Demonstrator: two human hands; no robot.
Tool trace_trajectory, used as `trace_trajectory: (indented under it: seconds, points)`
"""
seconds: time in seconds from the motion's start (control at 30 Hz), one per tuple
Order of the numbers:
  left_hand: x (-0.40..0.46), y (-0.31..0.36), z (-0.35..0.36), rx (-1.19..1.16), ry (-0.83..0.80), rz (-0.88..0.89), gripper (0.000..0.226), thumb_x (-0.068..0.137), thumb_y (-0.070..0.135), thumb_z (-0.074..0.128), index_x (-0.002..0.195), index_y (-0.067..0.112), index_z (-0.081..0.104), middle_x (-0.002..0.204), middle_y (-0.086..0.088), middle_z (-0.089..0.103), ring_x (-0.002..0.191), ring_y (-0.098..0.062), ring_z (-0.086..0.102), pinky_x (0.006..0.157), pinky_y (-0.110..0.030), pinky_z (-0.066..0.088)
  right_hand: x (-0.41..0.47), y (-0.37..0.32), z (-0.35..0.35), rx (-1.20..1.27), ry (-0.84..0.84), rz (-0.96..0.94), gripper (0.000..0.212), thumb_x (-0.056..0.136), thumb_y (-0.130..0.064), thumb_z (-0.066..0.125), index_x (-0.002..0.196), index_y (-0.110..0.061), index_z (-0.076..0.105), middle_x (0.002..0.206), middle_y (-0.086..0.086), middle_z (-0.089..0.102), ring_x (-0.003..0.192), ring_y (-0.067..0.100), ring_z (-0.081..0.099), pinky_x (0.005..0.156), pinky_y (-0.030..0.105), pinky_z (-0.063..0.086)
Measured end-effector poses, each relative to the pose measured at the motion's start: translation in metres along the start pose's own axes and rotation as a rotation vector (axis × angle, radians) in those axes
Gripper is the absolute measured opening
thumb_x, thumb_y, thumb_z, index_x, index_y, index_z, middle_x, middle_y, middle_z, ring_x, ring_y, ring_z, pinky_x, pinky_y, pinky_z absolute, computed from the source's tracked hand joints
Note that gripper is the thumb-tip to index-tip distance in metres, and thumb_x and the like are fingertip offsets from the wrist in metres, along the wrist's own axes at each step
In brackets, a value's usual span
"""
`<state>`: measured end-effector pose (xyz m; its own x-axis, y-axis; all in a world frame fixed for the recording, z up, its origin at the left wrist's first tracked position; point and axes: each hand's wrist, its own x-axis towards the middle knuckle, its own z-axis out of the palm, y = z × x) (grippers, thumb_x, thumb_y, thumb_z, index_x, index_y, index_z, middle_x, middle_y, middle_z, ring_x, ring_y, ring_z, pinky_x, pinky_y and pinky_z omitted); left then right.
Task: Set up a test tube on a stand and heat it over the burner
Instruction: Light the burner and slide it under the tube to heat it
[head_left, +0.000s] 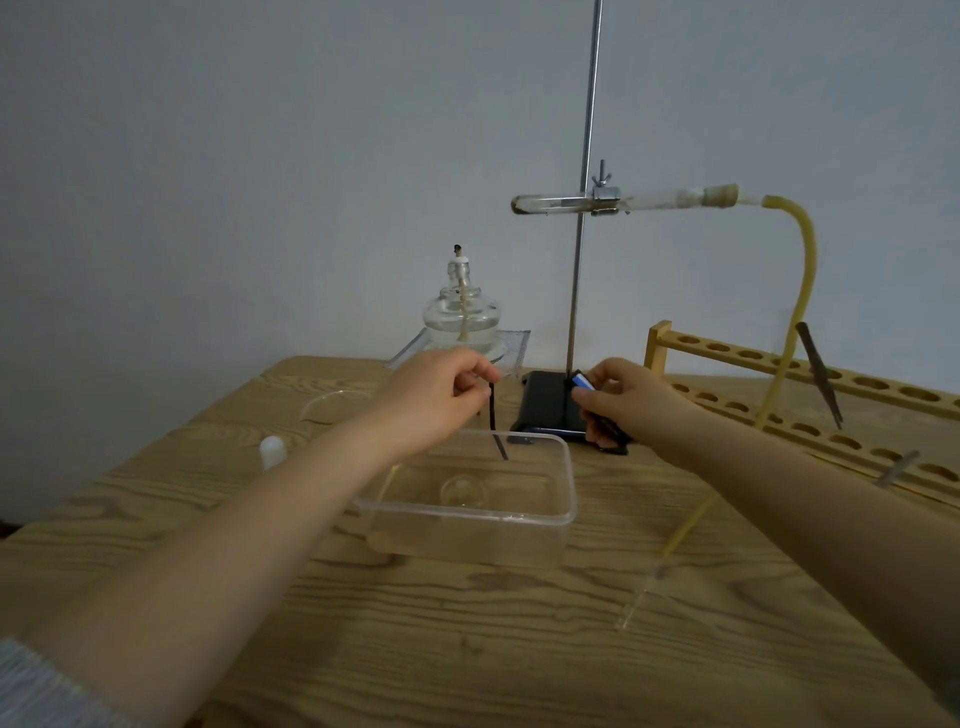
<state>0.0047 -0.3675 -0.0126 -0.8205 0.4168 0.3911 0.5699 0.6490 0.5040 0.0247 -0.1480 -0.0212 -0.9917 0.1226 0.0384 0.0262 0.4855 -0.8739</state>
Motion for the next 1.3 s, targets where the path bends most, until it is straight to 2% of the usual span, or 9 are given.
trace_trajectory:
  seconds: [0.1,0.2,0.37,0.47,0.63,1.0,1.13,1.23,1.3]
  points:
    - [0.001,-0.001,-0.008,-0.001,0.018,-0.003,0.018,0.093,0.021,0.054,0.107,0.028,0.062,0.092,0.013,0.062,0.083,-0.003,0.06,0.075,-0.024,0.05,0.0,-0.009,0.0,0.028,0.0,-0.039,0.016,0.095,-0.021,0.055,0.108,-0.013,0.057,0.083,0.009,0.068,0.069,0.018,0.064,0.07,0.03,0.058]
    - [0.005,-0.004,-0.015,0.037,0.063,-0.007,0.018,0.092,0.022,0.054,0.107,0.027,0.063,0.093,0.011,0.062,0.083,-0.002,0.058,0.072,-0.02,0.046,0.001,-0.019,0.002,0.041,-0.014,-0.038,0.012,0.097,-0.023,0.052,0.102,-0.015,0.059,0.073,0.006,0.062,0.057,0.014,0.052,0.057,0.025,0.05]
    - [0.017,-0.013,-0.026,0.089,0.156,-0.03,0.022,0.09,0.025,0.057,0.112,0.027,0.059,0.092,0.015,0.059,0.084,0.0,0.055,0.072,-0.02,0.045,0.007,-0.038,0.008,0.134,-0.035,-0.008,0.038,0.094,-0.045,0.05,0.098,-0.009,0.061,0.063,0.002,0.046,0.051,0.012,0.037,0.048,0.023,0.034]
    - [0.025,-0.017,-0.031,0.108,0.187,-0.07,0.037,0.088,0.03,0.06,0.123,0.021,0.051,0.112,0.006,0.057,0.099,-0.008,0.054,0.086,-0.025,0.044,0.016,-0.052,0.011,0.094,0.0,-0.018,0.049,0.088,-0.057,0.052,0.089,-0.008,0.061,0.062,0.002,0.045,0.05,0.012,0.037,0.045,0.022,0.033]
    - [0.044,-0.028,-0.036,0.082,0.203,-0.166,0.068,0.083,0.04,0.065,0.139,0.016,0.036,0.137,-0.002,0.045,0.122,-0.015,0.046,0.098,-0.03,0.038,0.031,-0.075,0.013,0.124,-0.004,-0.021,0.047,0.085,-0.056,0.052,0.071,-0.012,0.052,0.056,0.001,0.041,0.045,0.013,0.031,0.044,0.023,0.027]
    - [0.083,-0.03,-0.043,0.084,0.05,-0.183,0.103,0.067,0.057,0.073,0.147,0.015,0.024,0.152,-0.003,0.029,0.135,-0.02,0.034,0.105,-0.034,0.032,0.06,-0.105,0.018,0.079,-0.013,-0.056,0.045,0.085,-0.052,0.049,0.068,-0.011,0.051,0.057,0.002,0.042,0.044,0.013,0.031,0.045,0.023,0.027]
    - [0.09,-0.032,-0.045,0.114,0.003,-0.179,0.102,0.063,0.066,0.07,0.144,0.017,0.031,0.148,-0.001,0.036,0.132,-0.02,0.038,0.099,-0.032,0.034,0.066,-0.109,0.018,0.111,-0.009,-0.089,0.048,0.084,-0.056,0.051,0.066,-0.011,0.05,0.053,0.0,0.04,0.041,0.012,0.03,0.042,0.023,0.027]
    - [0.095,-0.037,-0.044,0.11,-0.006,-0.178,0.102,0.045,0.083,0.063,0.128,0.024,0.049,0.129,0.002,0.055,0.109,-0.016,0.054,0.09,-0.034,0.047,0.07,-0.109,0.019,0.111,-0.008,-0.128,0.047,0.086,-0.052,0.051,0.064,-0.011,0.047,0.052,0.0,0.039,0.04,0.012,0.029,0.041,0.023,0.026]
    - [0.097,-0.039,-0.043,0.092,-0.027,-0.177,0.106,0.045,0.083,0.063,0.131,0.024,0.046,0.132,0.002,0.052,0.112,-0.017,0.053,0.093,-0.037,0.046,0.073,-0.11,0.02,0.085,-0.004,-0.141,0.046,0.087,-0.051,0.05,0.063,-0.011,0.046,0.052,0.0,0.039,0.041,0.013,0.028,0.042,0.023,0.026]
